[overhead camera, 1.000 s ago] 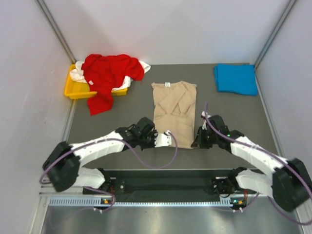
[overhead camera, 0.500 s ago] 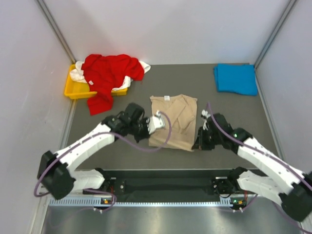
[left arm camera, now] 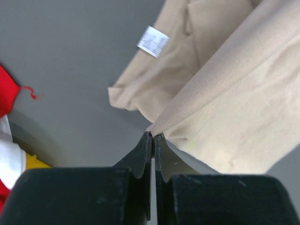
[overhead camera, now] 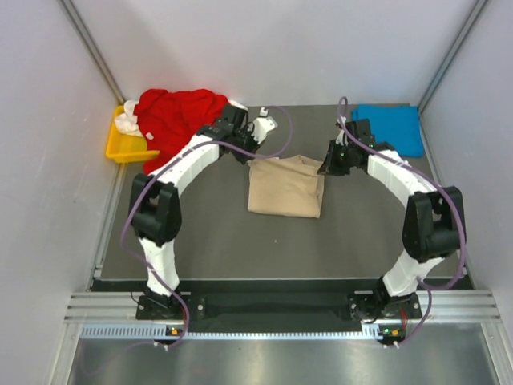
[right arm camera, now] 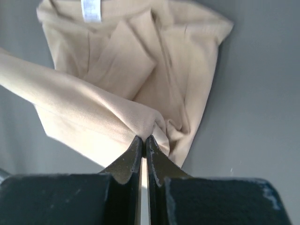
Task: Fold and stack the t-shirts
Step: Fold the tshirt, then neatly place the folded tshirt to the corner
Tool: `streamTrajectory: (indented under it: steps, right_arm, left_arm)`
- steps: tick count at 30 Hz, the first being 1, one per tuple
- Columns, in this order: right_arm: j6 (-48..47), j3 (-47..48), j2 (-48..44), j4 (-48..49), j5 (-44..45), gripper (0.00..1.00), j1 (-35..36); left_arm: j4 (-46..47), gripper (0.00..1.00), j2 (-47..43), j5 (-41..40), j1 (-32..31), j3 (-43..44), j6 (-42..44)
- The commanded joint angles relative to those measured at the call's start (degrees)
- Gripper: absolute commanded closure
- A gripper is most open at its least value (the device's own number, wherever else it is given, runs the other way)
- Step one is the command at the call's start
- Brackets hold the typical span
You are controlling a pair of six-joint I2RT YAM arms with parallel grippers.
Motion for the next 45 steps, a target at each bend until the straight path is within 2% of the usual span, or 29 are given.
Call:
streamTrajectory:
  steps: [1, 4, 10, 11, 12, 13, 15, 16, 20, 21, 22, 24, 26, 28, 29, 30, 31, 35, 38, 39, 41, 42, 44, 45]
  right_arm:
    - [-2.2, 5.7, 3.3, 1.7, 1.9, 1.0, -2.6]
    - [-2.0, 9.2, 7.4, 2.2, 1.8, 1.0, -3.0]
    - [-0.9, 13.1, 13.4, 2.4, 1.1, 1.0, -3.9]
    - [-0.5, 13.2, 13.8, 2.9, 1.2, 0.95, -4.0]
    - [0.3, 13.4, 14.1, 4.0, 1.6, 0.83, -4.0]
    - [0.7, 13.7, 15.1, 4.4, 1.9, 0.74, -4.2]
    - [1.5, 15.4, 16.1, 4.7, 3.4, 0.59, -4.7]
    - [1.6, 15.8, 16.3, 4.7, 4.0, 0.58, -5.6]
    - [0.7, 12.5, 10.3, 6.2, 8.0, 0.48, -5.7]
    - [0.5, 8.1, 7.0, 8.2, 6.4, 0.36, -5.6]
    - [0.4, 5.9, 5.8, 8.9, 4.9, 0.29, -5.3]
    - [0.7, -0.4, 4.2, 9.3, 2.6, 0.2, -4.8]
    - [1.6, -4.2, 3.0, 11.6, 0.6, 0.16, -4.3]
    - [3.0, -8.0, 3.6, 15.2, -1.4, 0.07, -4.0]
    - [3.4, -8.5, 4.3, 16.1, -2.4, 0.07, -4.0]
    - [3.8, -8.5, 5.4, 16.7, -4.0, 0.07, -3.7]
    - [4.5, -8.4, 8.5, 17.7, -4.9, 0.09, -3.3]
    - [7.5, -7.8, 13.0, 22.4, -8.4, 0.14, -3.0]
    - [10.3, -6.2, 16.3, 26.0, -12.3, 0.28, -2.6]
    - [11.0, -5.3, 16.9, 26.6, -12.9, 0.39, -2.5]
    - [11.1, -4.5, 18.3, 26.6, -12.7, 0.53, -1.9]
    - [11.2, -3.5, 18.5, 26.6, -12.8, 0.66, -1.9]
    - [10.5, -2.3, 19.3, 26.1, -12.5, 0.81, -2.1]
    - [9.2, -1.0, 19.4, 24.5, -11.7, 0.94, -2.4]
  left_arm:
    - [-2.0, 1.0, 5.6, -4.5, 1.9, 7.3, 0.2]
    - [-2.3, 1.0, 10.1, -5.2, 1.9, 12.3, 0.4]
    - [-2.0, 1.0, 15.0, -6.4, 1.9, 15.4, -0.2]
    - [-1.5, 1.0, 15.2, -6.8, 1.9, 15.7, -0.6]
    - [-0.5, 0.97, 16.0, -7.2, 1.9, 15.7, -1.3]
    - [0.5, 0.75, 16.4, -7.9, 1.9, 15.8, -1.8]
    - [2.7, 0.49, 17.9, -10.1, 1.9, 17.0, -3.9]
    - [2.8, 0.26, 18.6, -10.9, 1.9, 19.3, -4.4]
    - [0.1, 0.22, 20.3, -13.4, 2.6, 25.1, -5.7]
    - [0.1, 0.22, 18.6, -12.2, 3.5, 24.8, -6.9]
    - [0.6, 0.22, 17.5, -11.1, 4.0, 23.9, -7.6]
    - [1.4, 0.22, 13.4, -9.0, 4.7, 18.7, -9.3]
    - [2.2, 0.22, 10.5, -6.9, 4.8, 11.1, -9.2]
    - [3.0, 0.22, 5.7, -5.2, 4.9, 5.6, -9.2]
    - [3.4, 0.22, 4.0, -4.8, 5.0, 0.8, -9.1]
    - [4.0, 0.22, 0.8, -4.1, 5.4, -1.5, -9.3]
    - [4.9, 0.22, -2.5, -3.3, 5.8, -7.6, -9.1]
    - [7.2, 0.21, -8.5, -2.2, 7.0, -14.2, -9.1]
    - [7.3, 0.21, -10.4, -1.1, 8.2, -16.1, -9.9]
    - [7.3, 0.21, -11.1, -0.4, 8.8, -16.5, -10.3]
    - [7.7, 0.21, -11.5, -0.1, 9.3, -17.6, -10.6]
    - [7.8, 0.21, -12.1, 0.0, 9.8, -17.7, -10.7]
    - [7.9, 0.21, -12.5, 0.1, 10.4, -18.3, -10.8]
    - [7.9, 0.21, -12.9, 0.6, 11.2, -18.4, -10.8]
